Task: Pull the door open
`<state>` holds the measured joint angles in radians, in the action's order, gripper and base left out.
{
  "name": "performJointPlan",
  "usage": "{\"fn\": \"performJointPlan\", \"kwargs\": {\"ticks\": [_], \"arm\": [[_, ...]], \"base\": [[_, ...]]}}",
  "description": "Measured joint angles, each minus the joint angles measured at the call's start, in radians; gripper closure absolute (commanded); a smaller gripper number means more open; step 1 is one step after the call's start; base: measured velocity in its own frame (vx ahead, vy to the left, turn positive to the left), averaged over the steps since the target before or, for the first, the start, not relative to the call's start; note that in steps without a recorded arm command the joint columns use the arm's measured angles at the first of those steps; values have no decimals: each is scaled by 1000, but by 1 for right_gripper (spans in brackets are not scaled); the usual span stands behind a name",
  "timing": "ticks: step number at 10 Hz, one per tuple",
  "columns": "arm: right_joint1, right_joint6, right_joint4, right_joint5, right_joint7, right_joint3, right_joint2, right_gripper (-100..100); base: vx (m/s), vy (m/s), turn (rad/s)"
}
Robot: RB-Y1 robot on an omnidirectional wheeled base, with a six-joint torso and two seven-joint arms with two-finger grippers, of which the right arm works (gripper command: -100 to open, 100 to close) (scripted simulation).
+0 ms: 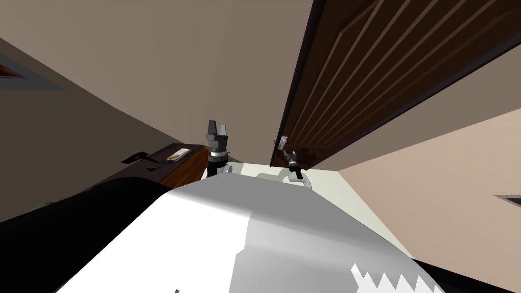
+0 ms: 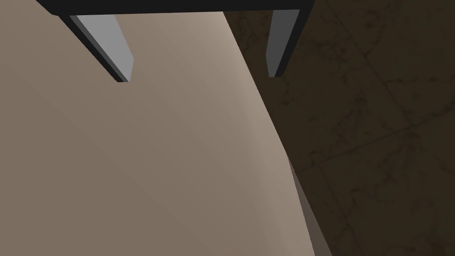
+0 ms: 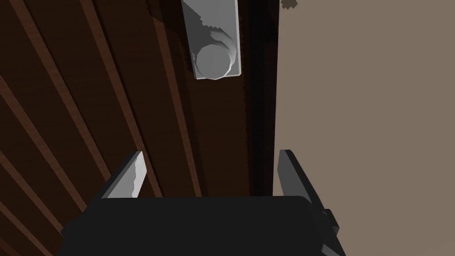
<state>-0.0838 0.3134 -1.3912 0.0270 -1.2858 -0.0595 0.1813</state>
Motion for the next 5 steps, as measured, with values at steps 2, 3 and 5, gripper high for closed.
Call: {"fn": "performJointPlan", "kwargs": {"ticks": [2, 3, 5], "arm": [[18, -6, 33, 3, -37, 0, 1, -100], [23, -9, 44, 5, -54, -1, 2, -100], [30, 0, 67, 0, -52, 12, 14, -100]], "base": [[101, -10, 18], [45, -1, 4], [141, 111, 178]]}}
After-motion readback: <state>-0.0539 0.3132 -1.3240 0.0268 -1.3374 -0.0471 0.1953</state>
